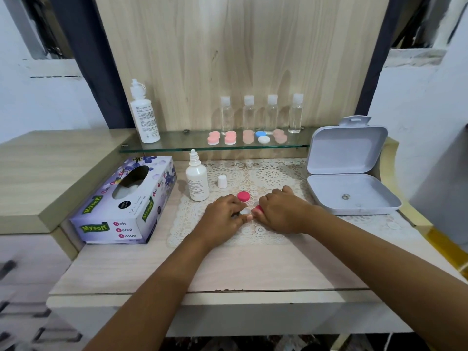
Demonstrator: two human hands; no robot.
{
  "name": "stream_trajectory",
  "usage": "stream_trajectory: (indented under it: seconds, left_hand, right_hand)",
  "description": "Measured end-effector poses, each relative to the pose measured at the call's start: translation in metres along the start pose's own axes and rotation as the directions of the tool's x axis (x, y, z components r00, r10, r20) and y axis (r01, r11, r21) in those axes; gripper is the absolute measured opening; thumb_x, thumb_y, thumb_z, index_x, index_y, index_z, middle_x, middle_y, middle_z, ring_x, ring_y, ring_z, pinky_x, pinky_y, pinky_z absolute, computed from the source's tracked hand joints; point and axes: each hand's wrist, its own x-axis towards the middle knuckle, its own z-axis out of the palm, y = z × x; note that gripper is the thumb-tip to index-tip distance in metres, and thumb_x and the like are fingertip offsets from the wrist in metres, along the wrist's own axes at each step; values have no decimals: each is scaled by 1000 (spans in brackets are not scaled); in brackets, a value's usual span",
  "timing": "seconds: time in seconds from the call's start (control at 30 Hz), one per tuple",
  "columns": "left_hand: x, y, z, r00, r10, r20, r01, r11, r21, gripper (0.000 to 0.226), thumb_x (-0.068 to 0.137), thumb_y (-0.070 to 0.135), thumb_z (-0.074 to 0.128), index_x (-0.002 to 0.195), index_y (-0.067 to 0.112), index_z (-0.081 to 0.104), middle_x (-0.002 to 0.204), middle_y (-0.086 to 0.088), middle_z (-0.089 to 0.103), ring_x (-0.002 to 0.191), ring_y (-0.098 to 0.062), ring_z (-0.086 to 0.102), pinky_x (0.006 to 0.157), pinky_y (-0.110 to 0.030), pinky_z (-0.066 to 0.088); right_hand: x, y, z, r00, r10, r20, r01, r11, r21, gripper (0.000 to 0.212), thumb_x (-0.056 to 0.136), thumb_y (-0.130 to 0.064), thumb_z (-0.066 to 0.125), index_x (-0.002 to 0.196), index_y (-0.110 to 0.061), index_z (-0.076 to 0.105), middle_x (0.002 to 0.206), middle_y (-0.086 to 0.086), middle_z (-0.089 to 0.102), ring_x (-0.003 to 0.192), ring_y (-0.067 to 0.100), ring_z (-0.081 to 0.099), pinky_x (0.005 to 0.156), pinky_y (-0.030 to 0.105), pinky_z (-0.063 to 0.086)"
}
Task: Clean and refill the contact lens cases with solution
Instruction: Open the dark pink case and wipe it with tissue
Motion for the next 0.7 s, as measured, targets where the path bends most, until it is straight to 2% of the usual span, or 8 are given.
stream_trajectory:
  seconds: [0.2,0.27,0.33,0.5,0.6,0.7]
  left_hand:
    - [-1,0,-1,1000,-19,-11,19,1000,-15,32,84,32,67,107,11,70,104,3,60,96,-10,53,81,-20,38]
    - [-2,2,-1,999,-43,-12,42,999,-28,31,83,33,67,107,14,70,102,4,59,95,-11,54,82,-22,40]
    - [-1,3,-2,998,-58,-7,58,998,-32,30,83,33,68,107,15,70,102,1,59,95,-12,55,84,-25,42]
    - [-1,3,-5,997,-76,-10,75,995,-68,28,82,28,70,107,15,70,102,2,59,96,-10,54,82,-19,39]
    - [-3,3,-6,999,-46,1,46,997,-68,29,81,28,71,106,14,71,102,0,61,98,-12,54,86,-23,41]
    - [-3,2,-6,1000,-26,6,27,998,-58,32,82,29,69,108,11,70,104,1,61,98,-12,54,84,-21,40]
  right_hand:
    - [-6,4,2,1000,14,-5,-14,998,55,46,98,-48,26,106,-9,50,112,11,57,104,27,49,90,37,29]
    - [-10,4,5,995,88,-39,-78,976,206,40,96,-49,34,99,-12,48,105,9,56,100,26,49,85,36,32]
    - [-13,1,8,979,183,-87,-133,906,402,33,92,-48,45,91,-14,46,92,5,53,91,23,48,78,34,35]
    - [-17,-7,13,949,291,-123,-133,720,681,35,79,-42,69,96,-14,57,84,-6,51,77,9,47,63,16,33]
    - [-18,-8,11,930,363,-56,-207,644,736,34,73,-41,75,89,-17,56,75,-12,51,68,1,47,56,13,34]
    - [-16,-9,8,925,379,-25,-236,625,744,30,76,-37,74,87,-15,58,69,-12,49,63,0,45,53,13,34]
